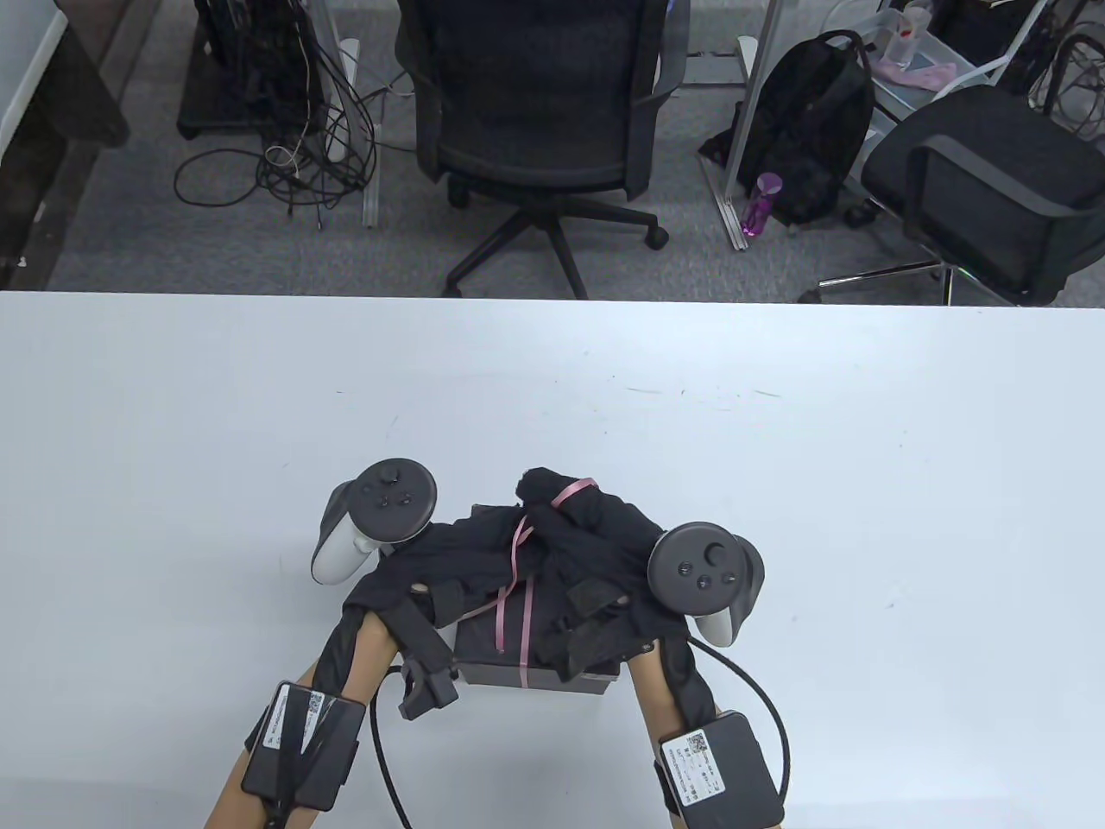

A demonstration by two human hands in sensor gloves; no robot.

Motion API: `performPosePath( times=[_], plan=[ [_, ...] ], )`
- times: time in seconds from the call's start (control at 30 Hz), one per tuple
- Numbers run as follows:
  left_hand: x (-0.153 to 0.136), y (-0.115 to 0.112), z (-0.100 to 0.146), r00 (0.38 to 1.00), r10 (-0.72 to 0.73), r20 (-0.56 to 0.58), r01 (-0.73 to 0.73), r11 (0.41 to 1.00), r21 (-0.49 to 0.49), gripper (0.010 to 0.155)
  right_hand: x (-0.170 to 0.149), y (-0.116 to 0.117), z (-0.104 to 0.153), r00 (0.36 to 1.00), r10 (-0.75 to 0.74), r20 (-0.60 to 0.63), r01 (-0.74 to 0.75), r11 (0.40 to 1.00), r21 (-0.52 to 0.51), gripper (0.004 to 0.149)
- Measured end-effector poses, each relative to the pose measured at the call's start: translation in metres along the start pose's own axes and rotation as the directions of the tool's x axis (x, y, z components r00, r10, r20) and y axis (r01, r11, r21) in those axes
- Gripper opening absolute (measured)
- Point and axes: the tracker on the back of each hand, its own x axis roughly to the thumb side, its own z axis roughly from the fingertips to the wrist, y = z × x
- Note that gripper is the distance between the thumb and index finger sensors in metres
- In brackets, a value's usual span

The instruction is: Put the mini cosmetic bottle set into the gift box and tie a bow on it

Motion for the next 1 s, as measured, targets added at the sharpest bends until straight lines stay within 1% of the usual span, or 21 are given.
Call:
performPosePath(
  times=[0.07,0.1,0.13,0.2,0.3,0.4,0.43,0.5,0.6,0.73,0.9,1.0],
  plan=[
    [0.005,0.003,0.006,0.991,-0.133,0.002,0.133,0.987,0.088,0.044,0.0,-0.004,0.001,1.0,-0.004,-0.005,0.004,1.0,0.013,0.039],
    [0.006,0.005,0.009,0.98,-0.199,0.008,0.196,0.971,0.138,0.044,-0.001,-0.006,0.003,1.0,0.005,-0.009,-0.005,1.0,0.02,0.04],
    [0.007,0.007,0.012,0.975,-0.223,0.009,0.218,0.962,0.166,0.044,-0.001,-0.008,0.004,1.0,0.013,-0.008,-0.012,1.0,0.024,0.04],
    [0.007,0.012,0.02,0.967,-0.254,0.006,0.245,0.938,0.244,0.044,-0.003,-0.013,0.009,0.999,0.042,-0.005,-0.042,0.998,0.043,0.041],
    [0.004,0.017,0.03,0.957,-0.291,-0.006,0.279,0.91,0.306,0.043,-0.007,-0.019,0.018,0.997,0.08,-0.003,-0.08,0.996,0.049,0.041],
    [-0.002,0.019,0.04,0.947,-0.321,-0.026,0.308,0.879,0.365,0.041,-0.015,-0.025,0.027,0.997,0.076,-0.006,-0.076,0.995,0.065,0.041],
    [-0.004,0.019,0.044,0.946,-0.324,-0.028,0.309,0.871,0.382,0.041,-0.018,-0.026,0.03,0.997,0.07,-0.013,-0.069,0.996,0.059,0.04],
    [-0.014,0.021,0.053,0.942,-0.331,-0.055,0.321,0.84,0.438,0.04,-0.032,-0.032,0.04,0.997,0.067,-0.024,-0.067,0.998,0.011,0.04],
    [-0.028,0.022,0.063,0.936,-0.336,-0.1,0.342,0.812,0.474,0.041,-0.051,-0.039,0.051,0.997,0.062,-0.048,-0.065,0.996,-0.058,0.04],
    [-0.055,0.021,0.077,0.936,-0.311,-0.164,0.35,0.777,0.523,0.041,-0.076,-0.051,0.068,0.994,0.051,-0.101,-0.066,0.988,-0.143,0.04],
    [-0.083,0.02,0.088,0.923,-0.295,-0.247,0.383,0.753,0.535,0.041,-0.101,-0.063,0.083,0.981,0.089,-0.173,-0.123,0.973,-0.198,0.04],
    [-0.094,0.021,0.093,0.894,-0.318,-0.317,0.444,0.728,0.522,0.041,-0.112,-0.066,0.088,0.969,0.114,-0.217,-0.162,0.963,-0.217,0.039]
  ],
)
